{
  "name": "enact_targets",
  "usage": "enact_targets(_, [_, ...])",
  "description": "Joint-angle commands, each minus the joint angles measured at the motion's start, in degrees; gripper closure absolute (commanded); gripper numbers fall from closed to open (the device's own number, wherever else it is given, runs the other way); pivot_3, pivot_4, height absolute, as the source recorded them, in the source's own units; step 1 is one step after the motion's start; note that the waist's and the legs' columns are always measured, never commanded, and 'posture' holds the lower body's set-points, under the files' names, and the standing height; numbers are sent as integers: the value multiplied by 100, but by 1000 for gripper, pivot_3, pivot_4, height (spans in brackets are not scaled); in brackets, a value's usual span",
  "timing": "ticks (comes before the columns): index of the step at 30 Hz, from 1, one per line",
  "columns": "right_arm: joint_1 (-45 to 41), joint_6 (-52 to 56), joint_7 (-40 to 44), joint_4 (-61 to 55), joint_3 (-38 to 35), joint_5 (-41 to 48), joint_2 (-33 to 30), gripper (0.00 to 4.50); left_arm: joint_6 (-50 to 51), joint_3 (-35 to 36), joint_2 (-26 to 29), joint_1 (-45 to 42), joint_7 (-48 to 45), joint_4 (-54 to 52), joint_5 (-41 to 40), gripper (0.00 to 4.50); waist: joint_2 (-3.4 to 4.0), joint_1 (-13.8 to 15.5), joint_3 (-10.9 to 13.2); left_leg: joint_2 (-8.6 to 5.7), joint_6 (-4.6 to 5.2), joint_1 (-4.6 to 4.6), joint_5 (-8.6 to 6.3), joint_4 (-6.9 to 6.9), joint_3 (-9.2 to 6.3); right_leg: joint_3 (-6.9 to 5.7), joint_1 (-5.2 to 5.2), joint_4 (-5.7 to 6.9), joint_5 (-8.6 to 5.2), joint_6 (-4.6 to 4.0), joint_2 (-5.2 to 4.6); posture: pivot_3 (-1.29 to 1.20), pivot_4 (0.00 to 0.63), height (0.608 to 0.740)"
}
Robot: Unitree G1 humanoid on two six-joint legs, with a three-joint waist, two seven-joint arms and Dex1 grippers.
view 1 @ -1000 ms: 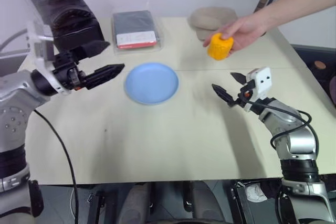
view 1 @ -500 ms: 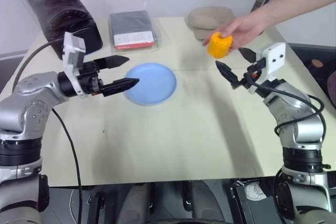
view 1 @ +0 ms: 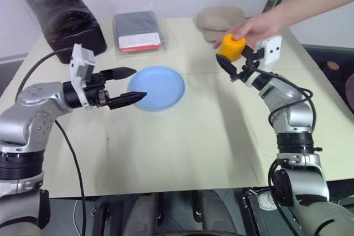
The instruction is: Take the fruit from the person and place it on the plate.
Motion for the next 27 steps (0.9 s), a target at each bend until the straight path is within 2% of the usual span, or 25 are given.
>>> enact_targets(1, [-303,-320,29,236,-74,-34,62,0,-70,152,29,80,90,-246,-2,41,0,-1,0,0,0,0,0,0,0,0,0,0,0,0,0,0,150,740])
enact_targets(5, [-450,-543,4,473,-71,-119,104,0,-64,188,8,236,199,-366,-24,41,0,-1,0,0,0,0,0,-1,0,1,-1,1,2,2,-3,0,150,740])
enact_targets(6, [-468,-577,11,498,-80,-122,105,565,-67,192,6,271,219,-393,-24,0,1,0,0,0,0,0,0,-1,0,1,-1,1,2,2,-3,0,150,740])
enact_targets(9, [-499,-652,52,527,-97,-115,94,1860,-60,201,-12,333,284,-452,-43,0,1,-3,0,0,0,0,0,-2,0,1,-2,2,2,2,-3,0,150,740])
enact_targets(10, [-501,-662,54,527,-99,-116,92,2007,-57,204,-14,346,300,-465,-50,0,1,-3,0,0,0,0,0,-3,0,1,-2,2,2,2,-3,0,150,740])
enact_targets(17, [-395,-427,236,134,183,-102,226,2007,-48,269,47,431,388,-441,-25,0,1,-14,1,0,-1,0,0,-4,0,1,-4,2,2,3,-4,0,150,740])
enact_targets(20, [-319,-463,212,150,457,-128,747,2007,-17,464,72,600,533,-492,-58,0,1,-72,0,2,-1,1,0,-9,0,5,-10,5,8,12,-2,0,150,740])
enact_targets(27, [-718,-1350,13,1474,815,-537,1909,2007,207,1063,92,1265,1200,-938,-121,0,3,-152,1,1,-7,-1,2,-17,-1,7,-21,16,9,11,-5,0,150,740])
